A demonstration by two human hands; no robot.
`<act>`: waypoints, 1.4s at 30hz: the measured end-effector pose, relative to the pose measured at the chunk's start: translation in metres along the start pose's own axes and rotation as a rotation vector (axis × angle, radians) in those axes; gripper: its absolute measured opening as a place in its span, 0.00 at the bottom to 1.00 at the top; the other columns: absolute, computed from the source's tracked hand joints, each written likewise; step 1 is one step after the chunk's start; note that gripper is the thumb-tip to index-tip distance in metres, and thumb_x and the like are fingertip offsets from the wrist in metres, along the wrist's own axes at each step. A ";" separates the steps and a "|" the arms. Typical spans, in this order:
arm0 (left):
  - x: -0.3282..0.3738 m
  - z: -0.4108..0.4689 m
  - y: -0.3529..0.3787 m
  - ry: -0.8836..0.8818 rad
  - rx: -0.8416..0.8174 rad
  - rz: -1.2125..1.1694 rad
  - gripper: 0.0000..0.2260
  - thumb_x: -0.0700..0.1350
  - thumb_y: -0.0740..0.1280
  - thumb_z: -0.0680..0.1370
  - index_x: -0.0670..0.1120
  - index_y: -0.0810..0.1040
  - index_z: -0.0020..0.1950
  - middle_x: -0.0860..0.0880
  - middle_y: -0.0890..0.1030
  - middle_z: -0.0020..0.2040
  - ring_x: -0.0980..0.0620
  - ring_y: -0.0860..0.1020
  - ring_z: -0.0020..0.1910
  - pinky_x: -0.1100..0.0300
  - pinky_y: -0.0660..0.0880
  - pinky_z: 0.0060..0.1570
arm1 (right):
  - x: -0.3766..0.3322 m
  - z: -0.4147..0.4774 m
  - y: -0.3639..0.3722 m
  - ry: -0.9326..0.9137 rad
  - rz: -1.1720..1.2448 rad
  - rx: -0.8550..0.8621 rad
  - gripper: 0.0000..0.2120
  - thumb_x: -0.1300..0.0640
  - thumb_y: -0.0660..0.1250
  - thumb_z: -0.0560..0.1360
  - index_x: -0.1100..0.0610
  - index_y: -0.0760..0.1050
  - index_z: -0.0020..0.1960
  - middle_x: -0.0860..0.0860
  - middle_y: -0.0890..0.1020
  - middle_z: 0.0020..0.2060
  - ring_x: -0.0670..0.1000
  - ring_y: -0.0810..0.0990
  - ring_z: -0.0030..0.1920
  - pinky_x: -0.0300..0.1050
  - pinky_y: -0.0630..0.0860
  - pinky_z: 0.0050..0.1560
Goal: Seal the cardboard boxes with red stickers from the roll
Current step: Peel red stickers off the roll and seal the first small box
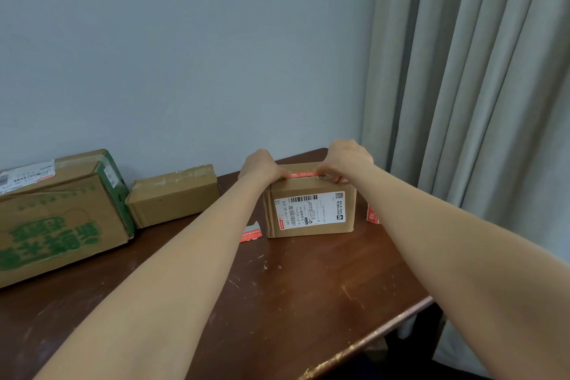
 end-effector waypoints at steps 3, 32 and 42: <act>0.000 0.000 -0.002 0.002 -0.009 0.005 0.15 0.51 0.73 0.72 0.43 0.73 0.46 0.47 0.76 0.40 0.50 0.75 0.41 0.61 0.68 0.31 | 0.005 -0.001 -0.003 0.016 0.027 -0.006 0.11 0.51 0.73 0.70 0.56 0.77 0.34 0.49 0.80 0.26 0.47 0.79 0.28 0.40 0.76 0.35; -0.012 -0.027 0.001 0.623 0.083 0.268 0.17 0.41 0.56 0.81 0.53 0.77 0.66 0.49 0.77 0.64 0.49 0.75 0.61 0.52 0.73 0.59 | 0.007 -0.009 0.008 0.038 0.070 0.081 0.20 0.38 0.70 0.68 0.54 0.77 0.46 0.52 0.81 0.44 0.55 0.80 0.46 0.44 0.72 0.41; -0.016 -0.035 -0.004 0.501 0.042 0.273 0.14 0.46 0.59 0.80 0.53 0.80 0.61 0.51 0.79 0.61 0.52 0.78 0.48 0.56 0.77 0.49 | 0.009 -0.016 0.008 0.099 0.120 0.019 0.06 0.55 0.67 0.72 0.56 0.73 0.45 0.53 0.80 0.45 0.54 0.80 0.47 0.46 0.73 0.43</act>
Point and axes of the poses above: each hand's wrist, its own z-axis towards the middle knuckle, its own y-axis out of the palm, x = y × z, the point moved 1 cm from there along z, towards the middle knuckle
